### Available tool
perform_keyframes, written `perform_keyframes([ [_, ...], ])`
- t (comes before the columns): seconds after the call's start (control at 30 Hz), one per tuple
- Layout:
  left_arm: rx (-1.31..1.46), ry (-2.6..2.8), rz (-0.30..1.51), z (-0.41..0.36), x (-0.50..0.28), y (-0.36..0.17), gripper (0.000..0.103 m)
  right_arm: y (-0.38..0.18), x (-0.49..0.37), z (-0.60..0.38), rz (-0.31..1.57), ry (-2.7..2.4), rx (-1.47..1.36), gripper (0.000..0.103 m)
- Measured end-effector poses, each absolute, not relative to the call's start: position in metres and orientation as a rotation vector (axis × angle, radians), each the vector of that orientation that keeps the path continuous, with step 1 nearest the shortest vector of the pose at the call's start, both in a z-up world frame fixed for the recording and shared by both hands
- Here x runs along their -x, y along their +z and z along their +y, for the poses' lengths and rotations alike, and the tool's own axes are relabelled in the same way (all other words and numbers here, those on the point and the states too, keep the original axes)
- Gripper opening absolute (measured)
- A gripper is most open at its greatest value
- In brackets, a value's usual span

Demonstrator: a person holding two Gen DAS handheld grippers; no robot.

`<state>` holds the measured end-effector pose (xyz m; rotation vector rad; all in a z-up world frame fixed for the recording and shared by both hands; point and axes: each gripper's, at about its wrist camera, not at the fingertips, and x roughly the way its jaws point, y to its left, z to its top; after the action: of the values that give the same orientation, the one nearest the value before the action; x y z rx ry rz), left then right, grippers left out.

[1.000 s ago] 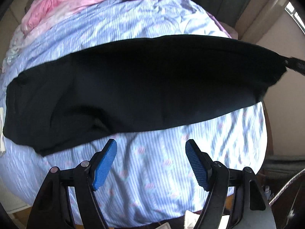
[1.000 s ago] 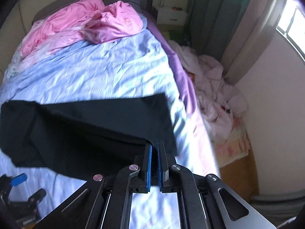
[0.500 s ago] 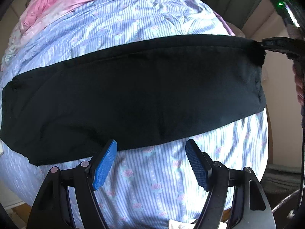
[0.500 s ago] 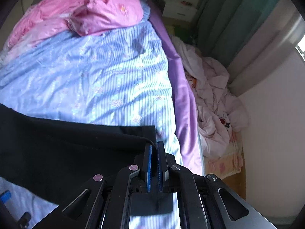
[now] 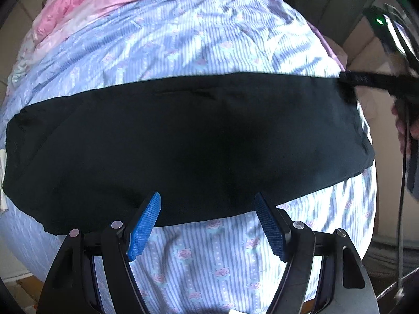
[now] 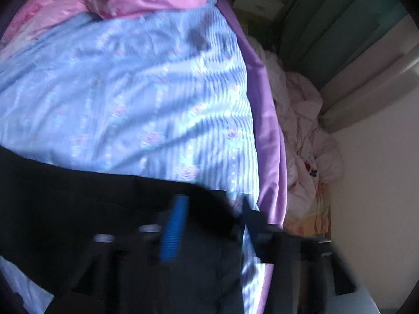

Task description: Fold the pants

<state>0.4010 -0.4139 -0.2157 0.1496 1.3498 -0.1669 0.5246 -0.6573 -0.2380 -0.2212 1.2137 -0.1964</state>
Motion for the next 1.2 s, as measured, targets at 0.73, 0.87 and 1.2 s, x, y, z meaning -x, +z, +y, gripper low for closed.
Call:
perform_keyframes([
  [0.73,0.038,-0.156,1.093,-0.159,-0.333,-0.104,0.074,-0.107,-0.361,-0.36,1.052,0.202,0.097,0.055],
  [0.87,-0.025,-0.185,1.097,-0.09,-0.324,-0.092,0.075,-0.094,-0.336,-0.281,1.026,0.168,0.089,0.055],
  [1.2,-0.073,-0.334,1.057,0.057,-0.33,-0.073,0.077,-0.089,-0.31,-0.144,1.048,0.08,-0.078,0.055],
])
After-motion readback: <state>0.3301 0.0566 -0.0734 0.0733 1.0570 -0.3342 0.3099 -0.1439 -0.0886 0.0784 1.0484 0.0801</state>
